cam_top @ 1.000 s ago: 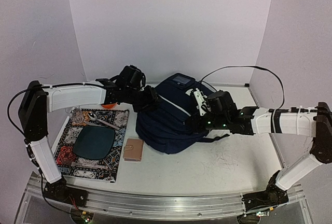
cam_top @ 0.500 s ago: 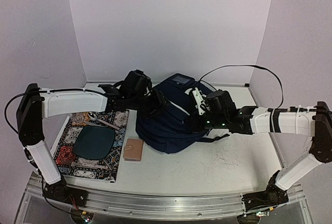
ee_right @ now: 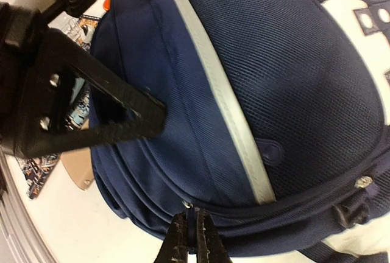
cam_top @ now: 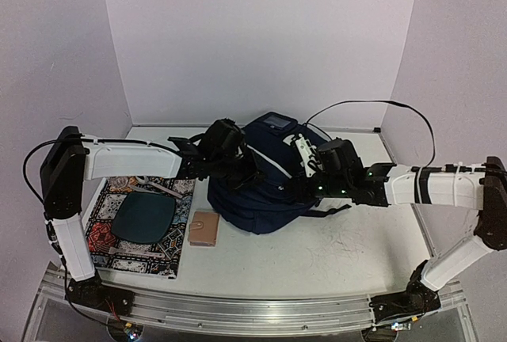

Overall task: Pack the student bag
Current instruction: Zip the upper front pocket of the student bag.

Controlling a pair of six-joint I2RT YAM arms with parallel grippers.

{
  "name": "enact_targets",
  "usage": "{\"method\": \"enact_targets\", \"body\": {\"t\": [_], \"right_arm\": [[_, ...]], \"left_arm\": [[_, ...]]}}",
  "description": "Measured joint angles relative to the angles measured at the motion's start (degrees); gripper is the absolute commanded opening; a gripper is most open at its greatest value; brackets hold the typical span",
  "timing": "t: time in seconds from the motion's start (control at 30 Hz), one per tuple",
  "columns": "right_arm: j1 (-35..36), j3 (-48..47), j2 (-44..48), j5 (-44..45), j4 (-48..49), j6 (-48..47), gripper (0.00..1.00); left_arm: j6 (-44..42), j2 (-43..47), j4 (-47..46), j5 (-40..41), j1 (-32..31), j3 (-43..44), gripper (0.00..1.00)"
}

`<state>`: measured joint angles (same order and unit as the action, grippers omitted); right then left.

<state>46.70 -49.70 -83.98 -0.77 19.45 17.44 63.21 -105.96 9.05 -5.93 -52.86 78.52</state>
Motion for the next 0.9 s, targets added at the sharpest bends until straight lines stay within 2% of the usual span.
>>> {"method": "enact_targets", "body": {"t": [0.27, 0.4, 0.53, 0.6, 0.67, 0.77, 0.9], "right_arm": [[-6.02, 4.58, 7.38, -2.44, 0.23, -2.91, 0.00], [-10.90, 5.71, 7.89, -3.44, 0.47, -4.27, 0.00], [-12.43, 5.77, 7.62, -7.01, 1.35, -5.02, 0.01], [-12.98, 5.56, 7.30, -8.87, 1.61, -5.33, 0.08], [-13.56, 4.86, 6.78, -10.61, 1.13, -5.53, 0.21], [-15.09, 3.38, 6.00, -11.13, -0.50, -6.20, 0.35], [-18.49, 2.80, 5.97, -11.22, -2.13, -7.66, 0.42]], "left_arm": [[0.25, 0.02, -3.61, -0.31, -0.33, -0.09, 0.00], [0.08, 0.93, -4.48, -0.67, -0.10, -1.61, 0.00], [0.00, 2.17, -5.74, -1.16, 0.22, -2.90, 0.00], [-0.14, 2.48, -5.64, -1.66, 0.48, -2.97, 0.00], [-0.18, 2.52, -5.46, -2.26, 0.73, -2.97, 0.00], [-0.28, 2.52, -4.24, -3.24, 1.25, -2.82, 0.00], [-0.51, 2.37, -2.00, -4.29, 1.91, -2.11, 0.00]]}}
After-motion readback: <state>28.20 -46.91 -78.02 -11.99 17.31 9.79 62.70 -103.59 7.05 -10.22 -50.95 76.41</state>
